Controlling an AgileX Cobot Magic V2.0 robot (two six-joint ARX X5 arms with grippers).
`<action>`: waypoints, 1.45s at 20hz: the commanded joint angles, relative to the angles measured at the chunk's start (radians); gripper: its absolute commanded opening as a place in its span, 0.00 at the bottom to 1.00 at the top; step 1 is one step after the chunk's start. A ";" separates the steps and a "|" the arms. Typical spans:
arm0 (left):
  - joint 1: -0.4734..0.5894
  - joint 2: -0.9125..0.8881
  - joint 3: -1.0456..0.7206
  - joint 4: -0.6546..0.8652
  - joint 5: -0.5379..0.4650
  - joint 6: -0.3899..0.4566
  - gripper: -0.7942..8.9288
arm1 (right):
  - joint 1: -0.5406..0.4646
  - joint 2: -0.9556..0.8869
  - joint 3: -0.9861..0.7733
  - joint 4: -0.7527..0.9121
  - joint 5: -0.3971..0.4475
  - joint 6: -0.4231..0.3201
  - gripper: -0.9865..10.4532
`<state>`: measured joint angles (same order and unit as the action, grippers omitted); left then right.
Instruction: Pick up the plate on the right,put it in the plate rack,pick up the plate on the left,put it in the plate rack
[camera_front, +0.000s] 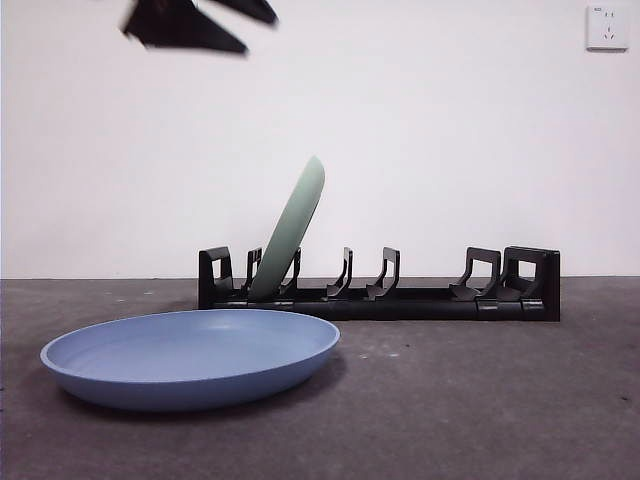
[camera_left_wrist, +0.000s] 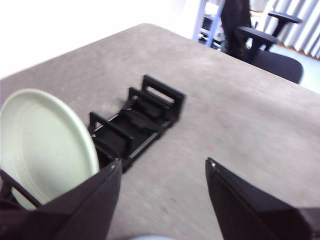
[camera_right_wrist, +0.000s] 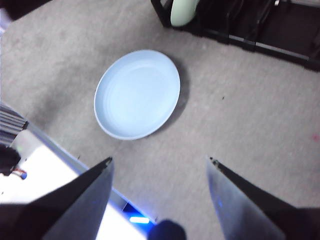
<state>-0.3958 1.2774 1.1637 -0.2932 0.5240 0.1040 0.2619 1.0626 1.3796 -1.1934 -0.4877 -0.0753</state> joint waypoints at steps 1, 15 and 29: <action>-0.011 -0.107 -0.003 -0.095 0.035 0.106 0.38 | 0.002 0.028 -0.010 0.039 -0.003 0.018 0.36; -0.112 -0.534 -0.003 -0.636 -0.127 0.373 0.48 | 0.183 0.456 -0.010 0.218 0.028 0.076 0.36; -0.124 -0.513 -0.003 -0.788 -0.218 0.439 0.48 | 0.350 0.806 -0.010 0.441 0.187 0.185 0.36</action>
<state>-0.5152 0.7639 1.1633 -1.0847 0.3046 0.5266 0.6083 1.8542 1.3796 -0.7586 -0.3058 0.0910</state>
